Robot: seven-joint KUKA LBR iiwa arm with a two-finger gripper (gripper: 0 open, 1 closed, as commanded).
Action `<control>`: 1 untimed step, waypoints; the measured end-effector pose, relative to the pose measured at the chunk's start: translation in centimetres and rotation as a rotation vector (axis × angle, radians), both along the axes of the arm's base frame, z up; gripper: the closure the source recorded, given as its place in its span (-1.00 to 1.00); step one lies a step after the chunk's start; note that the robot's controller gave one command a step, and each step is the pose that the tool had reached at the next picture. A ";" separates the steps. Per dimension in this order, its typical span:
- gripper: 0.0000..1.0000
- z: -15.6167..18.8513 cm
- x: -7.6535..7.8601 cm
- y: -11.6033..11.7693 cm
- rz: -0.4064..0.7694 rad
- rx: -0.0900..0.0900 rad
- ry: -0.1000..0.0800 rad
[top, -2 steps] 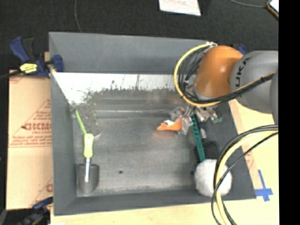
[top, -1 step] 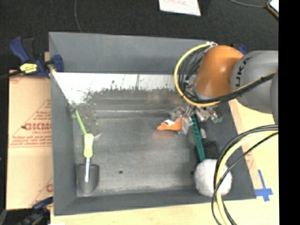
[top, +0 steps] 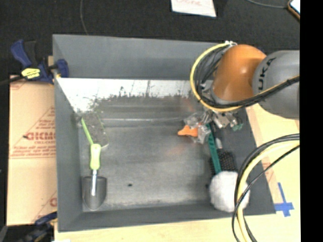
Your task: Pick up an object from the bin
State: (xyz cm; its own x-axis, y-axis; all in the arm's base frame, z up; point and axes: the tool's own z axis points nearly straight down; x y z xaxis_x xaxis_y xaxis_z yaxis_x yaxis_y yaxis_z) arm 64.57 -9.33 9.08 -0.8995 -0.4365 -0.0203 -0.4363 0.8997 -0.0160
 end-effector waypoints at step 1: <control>1.00 3.3 0.4 -0.1 -0.001 -0.003 -0.015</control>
Offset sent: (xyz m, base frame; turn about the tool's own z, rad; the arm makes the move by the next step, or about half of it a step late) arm 0.0022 -0.0004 0.1075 0.0002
